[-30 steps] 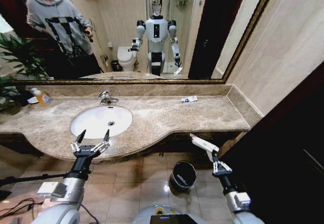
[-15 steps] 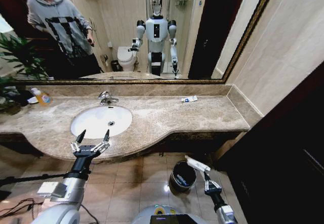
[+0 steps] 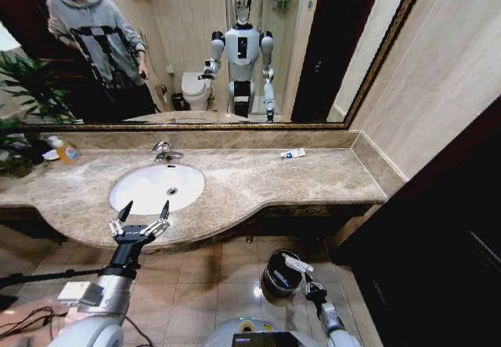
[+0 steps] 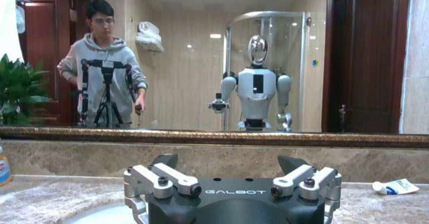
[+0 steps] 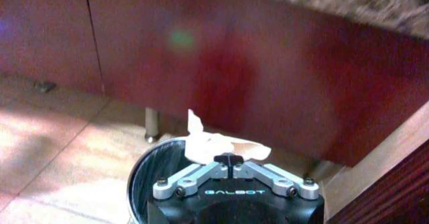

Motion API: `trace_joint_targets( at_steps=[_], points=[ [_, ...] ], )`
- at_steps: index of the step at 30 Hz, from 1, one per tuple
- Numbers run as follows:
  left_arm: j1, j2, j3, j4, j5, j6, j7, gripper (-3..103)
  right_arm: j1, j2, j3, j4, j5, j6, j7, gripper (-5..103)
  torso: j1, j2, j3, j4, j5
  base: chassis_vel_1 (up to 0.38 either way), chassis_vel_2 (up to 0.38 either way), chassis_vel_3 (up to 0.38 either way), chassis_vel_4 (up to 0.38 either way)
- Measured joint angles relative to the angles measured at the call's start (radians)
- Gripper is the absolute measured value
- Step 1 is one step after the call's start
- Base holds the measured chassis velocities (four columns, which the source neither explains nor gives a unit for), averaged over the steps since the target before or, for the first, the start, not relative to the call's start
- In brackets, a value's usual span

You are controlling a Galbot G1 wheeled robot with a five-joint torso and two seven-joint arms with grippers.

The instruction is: Pick up the trash from the sink and place it in the trash bin.

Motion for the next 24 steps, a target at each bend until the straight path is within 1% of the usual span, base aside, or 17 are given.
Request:
trace_joint_targets(
  at_steps=[3, 5, 11, 21, 22, 23, 24],
  points=[
    [0.0, 0.0, 0.0, 0.0, 0.0, 0.0, 0.0, 100, 0.024, -0.001, -0.009, -0.046, -0.002, 0.004, 0.0, 0, 0.0, 0.0, 0.0, -0.0001, -0.0001, 0.0, 0.0, 0.0, 0.0],
    [0.0, 0.0, 0.0, 0.0, 0.0, 0.0, 0.0, 100, 0.055, 0.003, -0.021, -0.107, -0.012, 0.013, 0.0, 0, 0.0, 0.0, 0.0, -0.0001, 0.0, 0.0, 0.0, 0.0, 0.0],
    [0.0, 0.0, 0.0, 0.0, 0.0, 0.0, 0.0, 100, 0.102, 0.014, -0.035, -0.178, -0.032, 0.022, 0.0, 0, 0.0, 0.0, 0.0, -0.0001, 0.0, 0.0, 0.0, 0.0, 0.0],
    [0.0, 0.0, 0.0, 0.0, 0.0, 0.0, 0.0, 100, 0.161, 0.024, -0.035, -0.257, -0.059, 0.026, -0.016, 0, 0.0, 0.0, 0.0, -0.0001, 0.0, 0.0, 0.0, 0.0, 0.0],
    [0.0, 0.0, 0.0, 0.0, 0.0, 0.0, 0.0, 100, 0.163, 0.024, -0.035, -0.258, -0.059, 0.022, -0.025, -3, 0.0, 0.0, 0.0, -0.0001, 0.0, 0.0, 0.0, 0.0, 0.0],
    [0.0, 0.0, 0.0, 0.0, 0.0, 0.0, 0.0, 100, 0.165, 0.024, -0.035, -0.258, -0.06, 0.019, -0.029, 3, 0.0, 0.0, 0.0, -0.0001, 0.0, 0.0, 0.0, 0.0, 0.0],
    [0.0, 0.0, 0.0, 0.0, 0.0, 0.0, 0.0, 100, 0.165, 0.024, -0.035, -0.258, -0.06, 0.019, -0.029, 3, 0.0, 0.0, 0.0, -0.0001, 0.0, 0.0, 0.0, 0.0, 0.0]
  ],
)
